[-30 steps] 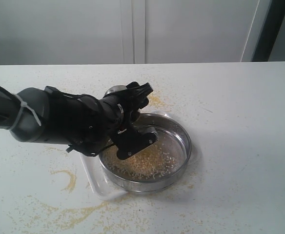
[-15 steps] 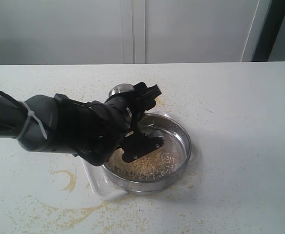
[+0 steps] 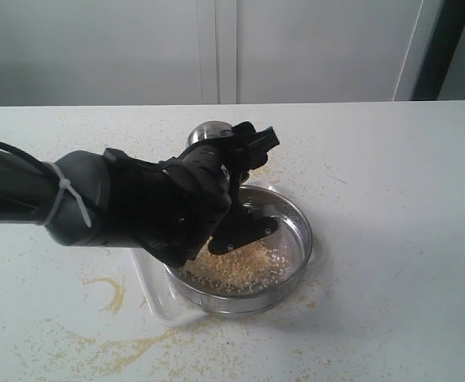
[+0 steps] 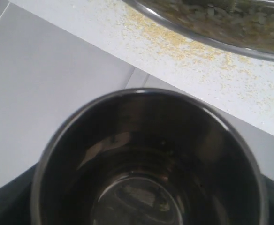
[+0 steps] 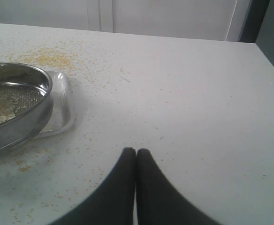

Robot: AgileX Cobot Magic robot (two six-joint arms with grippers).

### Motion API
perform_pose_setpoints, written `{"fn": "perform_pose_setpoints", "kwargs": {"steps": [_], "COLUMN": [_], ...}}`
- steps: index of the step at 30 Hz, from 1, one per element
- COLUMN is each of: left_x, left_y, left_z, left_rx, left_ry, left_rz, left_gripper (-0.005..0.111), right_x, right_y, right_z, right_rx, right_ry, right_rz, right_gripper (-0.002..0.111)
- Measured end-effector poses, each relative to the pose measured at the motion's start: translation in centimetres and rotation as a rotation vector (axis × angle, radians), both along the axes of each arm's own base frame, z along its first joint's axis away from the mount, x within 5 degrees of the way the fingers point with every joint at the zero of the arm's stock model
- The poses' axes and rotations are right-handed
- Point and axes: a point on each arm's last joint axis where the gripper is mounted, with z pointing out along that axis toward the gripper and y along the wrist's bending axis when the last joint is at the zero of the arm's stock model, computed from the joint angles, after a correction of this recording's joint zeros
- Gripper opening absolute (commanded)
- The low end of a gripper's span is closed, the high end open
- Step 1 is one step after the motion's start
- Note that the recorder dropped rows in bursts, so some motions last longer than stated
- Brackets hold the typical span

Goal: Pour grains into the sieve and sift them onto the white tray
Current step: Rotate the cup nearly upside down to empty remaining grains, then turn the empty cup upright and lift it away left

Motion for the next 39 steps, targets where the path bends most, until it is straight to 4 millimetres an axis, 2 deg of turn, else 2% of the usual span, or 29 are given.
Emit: {"fn": "perform_pose_setpoints", "kwargs": {"steps": [4, 8, 11, 14, 18, 22, 25, 28, 30, 34, 35, 37, 39], "left_x": [-0.6, -1.3, -0.7, -0.1, 0.2, 0.1, -0.8, -1.0, -0.7, -0.8, -1.2, -1.4, -1.6], "left_y": [-0.2, -1.4, -1.3, -0.5, -0.7, -0.3, -1.4, -1.8, -1.0, -0.4, -0.7, -1.1, -0.6], "left_z": [-0.2, 0.3, -0.2, -0.3, 0.0, 0.1, 0.1, 0.4, 0.6, 1.2, 1.4, 1.5, 1.5], "left_rx": [0.071, -0.039, 0.0, 0.072, -0.044, -0.033, -0.049, -0.156, -0.091, -0.096, -0.176, -0.199, -0.267], "left_ry": [-0.055, -0.027, -0.017, -0.066, -0.035, -0.077, -0.044, 0.012, -0.045, -0.071, -0.039, -0.013, -0.04], "left_rz": [0.044, 0.014, -0.007, 0.064, 0.075, 0.137, 0.059, 0.033, 0.086, 0.121, 0.113, 0.071, 0.168], "left_gripper": [0.0, 0.0, 0.0, 0.0, 0.0, 0.0, 0.0, 0.0, 0.0, 0.0, 0.0, 0.0, 0.0], "right_x": [0.0, 0.0, 0.0, 0.0, 0.0, 0.0, 0.0, 0.0, 0.0, 0.0, 0.0, 0.0, 0.0], "right_y": [0.0, 0.0, 0.0, 0.0, 0.0, 0.0, 0.0, 0.0, 0.0, 0.0, 0.0, 0.0, 0.0], "right_z": [0.0, 0.0, 0.0, 0.0, 0.0, 0.0, 0.0, 0.0, 0.0, 0.0, 0.0, 0.0, 0.0], "right_rx": [0.0, 0.0, 0.0, 0.0, 0.0, 0.0, 0.0, 0.0, 0.0, 0.0, 0.0, 0.0, 0.0], "right_ry": [0.0, 0.0, 0.0, 0.0, 0.0, 0.0, 0.0, 0.0, 0.0, 0.0, 0.0, 0.0, 0.0], "right_rz": [0.0, 0.0, 0.0, 0.0, 0.0, 0.0, 0.0, 0.0, 0.0, 0.0, 0.0, 0.0, 0.0], "right_gripper": [0.0, 0.0, 0.0, 0.0, 0.0, 0.0, 0.0, 0.0, 0.0, 0.0, 0.0, 0.0, 0.0]}}
